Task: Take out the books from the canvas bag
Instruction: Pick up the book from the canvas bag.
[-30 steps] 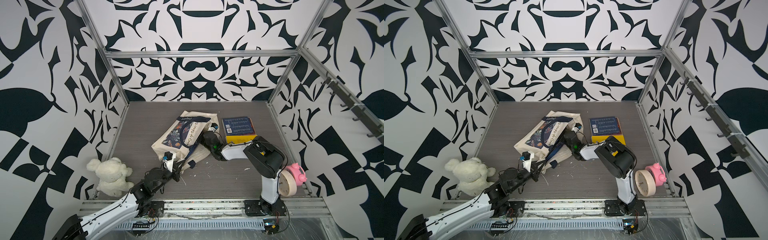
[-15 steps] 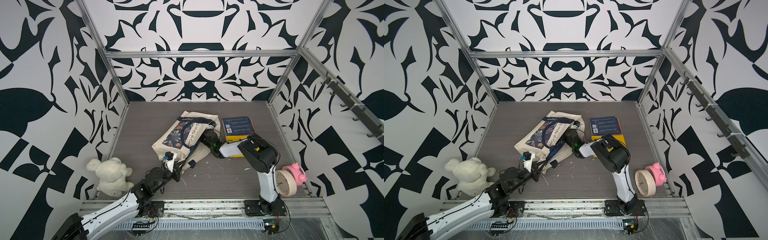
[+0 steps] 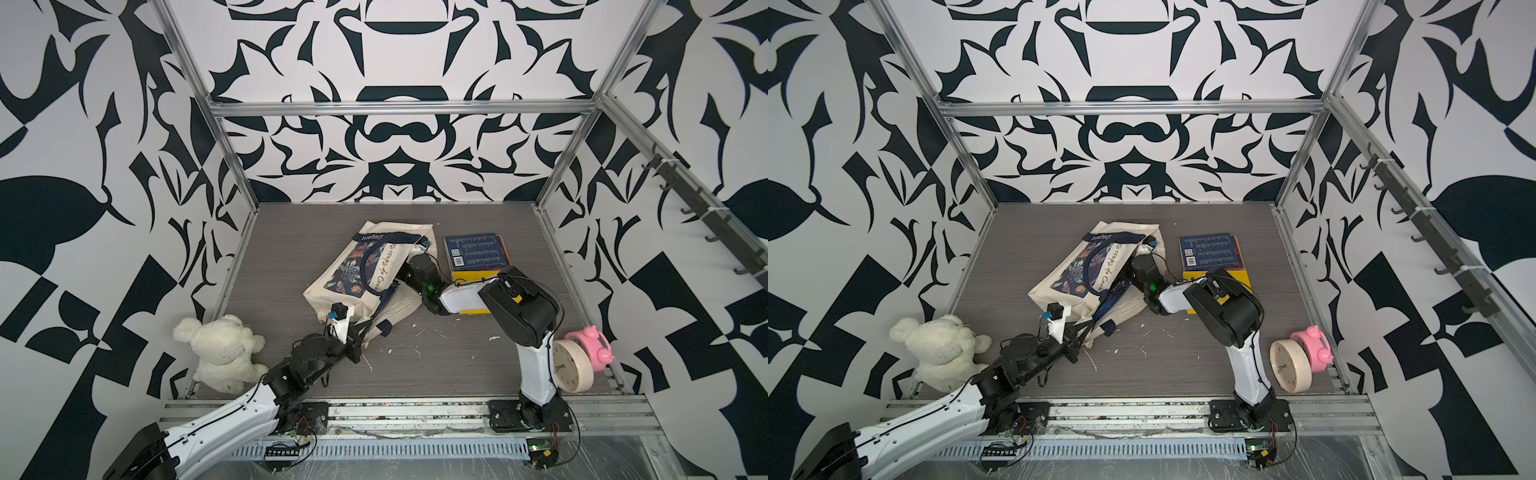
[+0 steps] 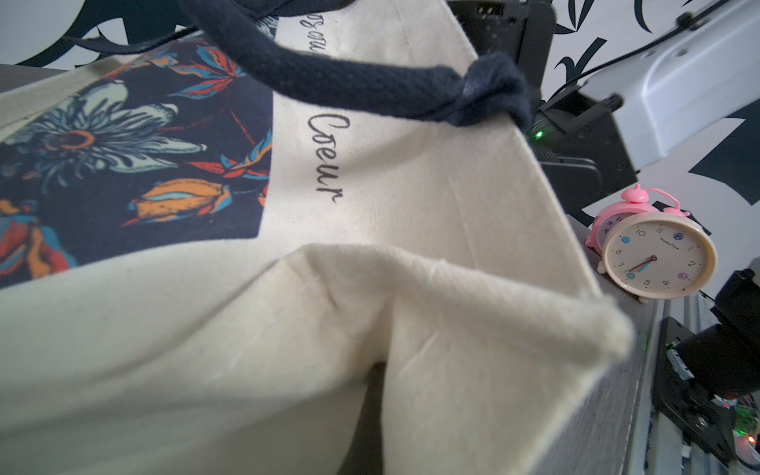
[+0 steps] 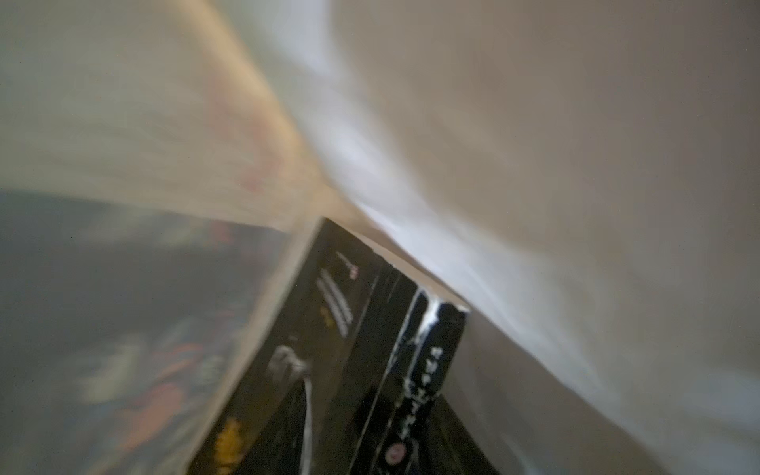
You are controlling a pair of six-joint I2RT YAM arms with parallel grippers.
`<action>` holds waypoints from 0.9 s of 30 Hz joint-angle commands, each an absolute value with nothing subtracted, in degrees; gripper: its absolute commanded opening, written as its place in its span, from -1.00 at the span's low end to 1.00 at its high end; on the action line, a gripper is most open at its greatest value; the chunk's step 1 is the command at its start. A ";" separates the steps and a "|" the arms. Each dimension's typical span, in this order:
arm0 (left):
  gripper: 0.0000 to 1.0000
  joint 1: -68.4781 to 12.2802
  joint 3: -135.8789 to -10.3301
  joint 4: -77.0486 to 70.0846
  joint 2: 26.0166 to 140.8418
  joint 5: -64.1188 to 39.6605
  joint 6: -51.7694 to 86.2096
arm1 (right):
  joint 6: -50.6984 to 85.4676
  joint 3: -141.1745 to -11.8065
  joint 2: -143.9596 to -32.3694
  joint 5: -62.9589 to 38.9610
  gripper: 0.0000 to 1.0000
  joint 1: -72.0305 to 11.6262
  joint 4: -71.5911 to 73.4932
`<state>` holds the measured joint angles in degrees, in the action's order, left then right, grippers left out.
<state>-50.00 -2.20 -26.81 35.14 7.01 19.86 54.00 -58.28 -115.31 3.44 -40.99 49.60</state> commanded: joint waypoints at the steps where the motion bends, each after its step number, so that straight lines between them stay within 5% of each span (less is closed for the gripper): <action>1: -1.00 -50.57 -5.27 -31.50 34.75 4.00 19.42 | 50.95 -59.59 -110.53 2.61 -0.08 -42.87 54.05; 19: -1.00 -50.61 -5.01 -30.94 33.48 5.36 19.42 | 53.34 -62.53 -114.81 6.79 0.04 -52.28 50.26; 27: -1.00 -50.57 -4.45 -29.64 30.49 8.38 19.89 | 54.15 -55.71 -111.45 17.17 -0.68 -53.01 52.16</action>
<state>-50.04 -2.76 -25.34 32.97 8.16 19.88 56.12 -58.26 -115.85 11.29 -52.73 48.31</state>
